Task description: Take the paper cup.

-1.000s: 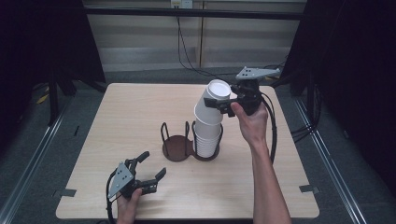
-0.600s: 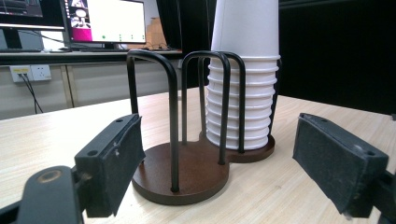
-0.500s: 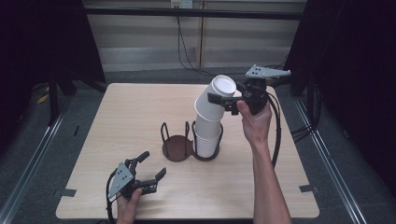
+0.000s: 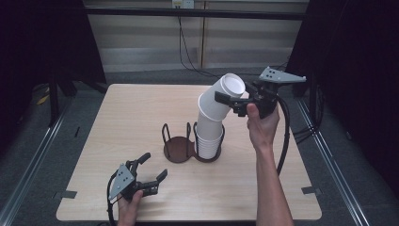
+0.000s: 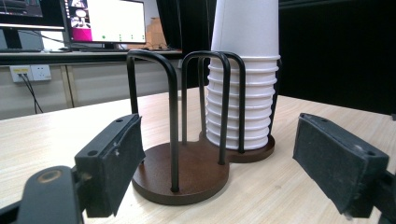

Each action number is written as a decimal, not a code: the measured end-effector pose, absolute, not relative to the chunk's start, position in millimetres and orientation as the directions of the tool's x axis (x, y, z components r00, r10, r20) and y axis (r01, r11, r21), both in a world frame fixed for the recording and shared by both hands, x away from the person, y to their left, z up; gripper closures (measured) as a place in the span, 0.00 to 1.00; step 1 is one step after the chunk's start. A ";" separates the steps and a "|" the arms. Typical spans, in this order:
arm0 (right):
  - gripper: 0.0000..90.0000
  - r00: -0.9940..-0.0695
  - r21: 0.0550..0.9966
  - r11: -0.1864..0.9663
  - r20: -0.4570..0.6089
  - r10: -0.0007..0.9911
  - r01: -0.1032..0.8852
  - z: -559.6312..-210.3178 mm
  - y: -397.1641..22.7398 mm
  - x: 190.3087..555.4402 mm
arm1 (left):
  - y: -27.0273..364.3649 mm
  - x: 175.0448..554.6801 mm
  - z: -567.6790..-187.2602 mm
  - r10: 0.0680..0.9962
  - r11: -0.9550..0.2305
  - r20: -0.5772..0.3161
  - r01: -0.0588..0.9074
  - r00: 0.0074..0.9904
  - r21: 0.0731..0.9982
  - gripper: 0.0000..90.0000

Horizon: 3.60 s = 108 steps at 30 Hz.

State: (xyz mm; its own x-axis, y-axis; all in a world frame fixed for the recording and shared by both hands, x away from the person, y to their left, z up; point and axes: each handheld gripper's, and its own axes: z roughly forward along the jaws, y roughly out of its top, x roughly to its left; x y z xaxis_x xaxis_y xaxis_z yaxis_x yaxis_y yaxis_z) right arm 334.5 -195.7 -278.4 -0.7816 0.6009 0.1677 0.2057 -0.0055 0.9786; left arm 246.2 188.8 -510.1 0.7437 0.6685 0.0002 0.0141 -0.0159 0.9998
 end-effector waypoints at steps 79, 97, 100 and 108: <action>0.26 -0.879 0.965 0.113 0.165 0.447 0.238 -369.0 -148.9 261.4 | 163.7 240.5 -473.5 0.436 -0.058 -0.066 0.100 0.898 0.993 0.18; 0.26 -0.885 0.945 0.123 0.230 0.405 0.302 -399.3 -140.4 261.8 | 153.0 247.7 -459.9 0.335 -0.094 -0.056 0.092 0.941 0.991 0.17; 0.26 -0.886 0.943 0.125 0.238 0.399 0.309 -404.4 -139.7 261.1 | 150.3 250.1 -462.2 0.315 -0.116 -0.049 0.090 0.948 0.989 0.17; 0.26 -0.889 0.936 0.123 0.264 0.374 0.330 -415.0 -140.1 262.8 | 141.7 256.9 -467.9 0.286 -0.144 -0.050 0.094 0.957 0.985 0.17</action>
